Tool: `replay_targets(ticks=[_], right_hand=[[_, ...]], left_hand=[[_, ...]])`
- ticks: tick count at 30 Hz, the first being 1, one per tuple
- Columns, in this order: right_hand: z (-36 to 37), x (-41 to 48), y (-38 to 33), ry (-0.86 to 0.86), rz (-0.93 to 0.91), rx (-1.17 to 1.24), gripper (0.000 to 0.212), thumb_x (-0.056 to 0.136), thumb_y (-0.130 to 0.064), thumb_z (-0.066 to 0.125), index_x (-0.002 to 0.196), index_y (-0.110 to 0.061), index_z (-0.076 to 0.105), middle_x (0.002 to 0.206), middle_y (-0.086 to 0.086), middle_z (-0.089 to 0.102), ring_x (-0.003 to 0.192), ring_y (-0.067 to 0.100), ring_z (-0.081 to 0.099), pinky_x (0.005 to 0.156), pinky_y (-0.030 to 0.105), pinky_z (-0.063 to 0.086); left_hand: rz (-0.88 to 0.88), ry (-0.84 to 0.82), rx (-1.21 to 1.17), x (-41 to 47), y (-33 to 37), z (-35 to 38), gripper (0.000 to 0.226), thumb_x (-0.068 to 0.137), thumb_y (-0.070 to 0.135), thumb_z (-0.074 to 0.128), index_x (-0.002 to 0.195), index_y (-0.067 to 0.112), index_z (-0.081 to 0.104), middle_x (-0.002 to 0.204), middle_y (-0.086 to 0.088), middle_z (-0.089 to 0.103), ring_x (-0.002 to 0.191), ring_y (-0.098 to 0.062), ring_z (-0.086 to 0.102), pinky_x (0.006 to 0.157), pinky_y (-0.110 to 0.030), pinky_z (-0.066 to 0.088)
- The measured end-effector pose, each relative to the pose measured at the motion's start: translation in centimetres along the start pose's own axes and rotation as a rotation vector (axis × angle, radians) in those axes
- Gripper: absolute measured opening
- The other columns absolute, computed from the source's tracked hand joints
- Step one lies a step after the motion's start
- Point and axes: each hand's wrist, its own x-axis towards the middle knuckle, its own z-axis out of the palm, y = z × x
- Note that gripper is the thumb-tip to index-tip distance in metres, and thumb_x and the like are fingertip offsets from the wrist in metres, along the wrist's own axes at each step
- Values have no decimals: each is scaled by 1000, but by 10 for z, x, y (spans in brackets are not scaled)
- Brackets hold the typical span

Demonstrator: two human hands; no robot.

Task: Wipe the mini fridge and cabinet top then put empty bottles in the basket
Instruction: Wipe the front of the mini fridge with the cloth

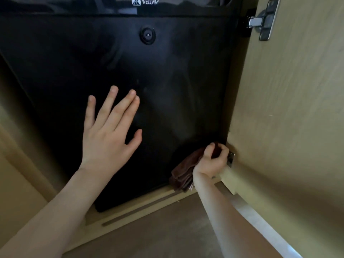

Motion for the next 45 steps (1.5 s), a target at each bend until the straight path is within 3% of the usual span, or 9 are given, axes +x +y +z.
replay_targets(ticks=[8,10,12,20,24,29,33,37,45], right_hand=[[0,-7,15,57,93,-62,27,97,-33,60,115,-14,61,114,14,64,96,30,64,76,32,51],[3,-16,15,81,155,-28,27,97,-31,60,116,-12,60,117,16,62,97,30,62,71,23,49],[9,-34,14,86,234,10,27,98,-31,58,119,-13,56,123,12,54,94,25,57,63,13,41],[24,-112,8,16,301,27,19,101,-32,50,114,-18,47,108,8,50,75,13,52,56,22,41],[31,-150,5,-14,327,-7,14,101,-33,48,105,-21,43,107,14,49,79,28,55,56,28,43],[40,-201,0,-66,380,-46,16,100,-36,47,106,-22,41,107,11,44,81,30,55,64,40,52],[48,-242,-11,-81,432,-42,19,100,-34,47,111,-20,42,108,10,41,79,26,51,60,29,45],[54,-277,-25,-139,476,-48,28,96,-41,41,111,-18,39,108,12,38,83,31,49,71,35,44],[57,-266,-50,-133,619,-7,15,102,-26,48,108,-15,39,109,10,33,99,27,42,76,35,39]], left_hand=[[34,-44,-16,-1,-7,-4,65,94,35,57,151,14,37,159,-1,34,153,-23,15,124,-46,2],[52,-50,-26,-2,-11,-7,64,93,34,60,150,13,40,158,-2,37,152,-24,19,124,-46,6],[80,-59,-45,-3,-17,-12,64,92,32,63,149,12,41,157,-4,38,151,-24,22,124,-44,10],[102,-106,-50,-14,-44,-36,66,90,26,69,148,10,43,156,-6,40,149,-24,26,124,-41,16],[110,-141,-34,-17,-56,-47,67,90,26,68,149,10,41,157,-4,38,150,-23,25,124,-42,18],[85,-187,-43,-24,-67,-60,68,89,24,68,149,10,41,158,-5,37,150,-23,24,124,-42,17],[71,-230,-39,-29,-73,-69,69,88,22,70,149,10,41,158,-4,36,150,-23,23,124,-42,16],[54,-256,-64,-32,-76,-74,68,89,22,69,149,11,41,158,-3,36,151,-22,21,124,-42,18],[51,-257,-54,-32,-74,-75,63,89,21,68,147,11,45,157,-4,38,150,-23,23,123,-44,20]])
